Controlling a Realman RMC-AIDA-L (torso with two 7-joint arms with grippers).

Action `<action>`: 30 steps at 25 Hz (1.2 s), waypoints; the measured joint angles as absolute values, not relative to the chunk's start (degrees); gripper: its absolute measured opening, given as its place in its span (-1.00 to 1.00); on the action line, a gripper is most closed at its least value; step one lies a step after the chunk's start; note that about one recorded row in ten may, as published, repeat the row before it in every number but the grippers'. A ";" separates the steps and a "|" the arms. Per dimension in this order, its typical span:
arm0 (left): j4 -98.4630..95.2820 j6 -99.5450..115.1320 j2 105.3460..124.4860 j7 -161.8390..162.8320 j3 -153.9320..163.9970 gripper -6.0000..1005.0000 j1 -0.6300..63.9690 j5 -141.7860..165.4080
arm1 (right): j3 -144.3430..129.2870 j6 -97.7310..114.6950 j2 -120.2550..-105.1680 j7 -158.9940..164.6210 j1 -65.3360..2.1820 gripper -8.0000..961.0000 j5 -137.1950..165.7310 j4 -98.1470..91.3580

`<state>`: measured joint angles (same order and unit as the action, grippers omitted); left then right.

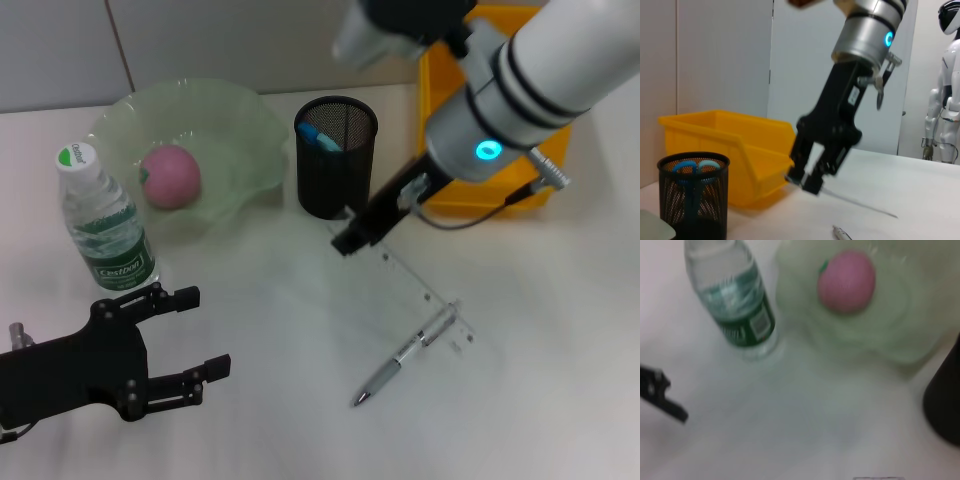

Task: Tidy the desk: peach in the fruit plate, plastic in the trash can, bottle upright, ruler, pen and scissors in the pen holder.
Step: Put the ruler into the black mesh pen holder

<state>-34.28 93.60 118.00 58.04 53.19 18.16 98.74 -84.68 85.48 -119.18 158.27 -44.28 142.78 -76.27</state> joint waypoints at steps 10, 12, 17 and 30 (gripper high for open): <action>-33.26 93.08 118.39 58.01 52.72 0.68 17.99 98.40 | -74.84 77.25 -119.14 147.73 -38.66 -0.17 134.47 -81.86; -32.80 93.08 118.41 58.00 52.55 0.68 18.05 98.39 | -74.14 73.70 -119.16 145.20 -37.72 -0.17 132.21 -81.58; -31.92 93.05 118.37 58.34 52.35 0.68 18.33 98.34 | -74.55 63.74 -119.25 139.07 -35.73 -0.17 126.81 -80.84; -31.19 93.10 118.39 58.79 51.46 0.68 18.46 98.25 | -77.89 47.45 -119.35 134.37 -35.54 -0.17 122.79 -76.81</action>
<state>-31.19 93.10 118.39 58.79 51.46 18.46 98.25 -77.89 47.45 -119.35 134.37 -35.54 122.79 -76.80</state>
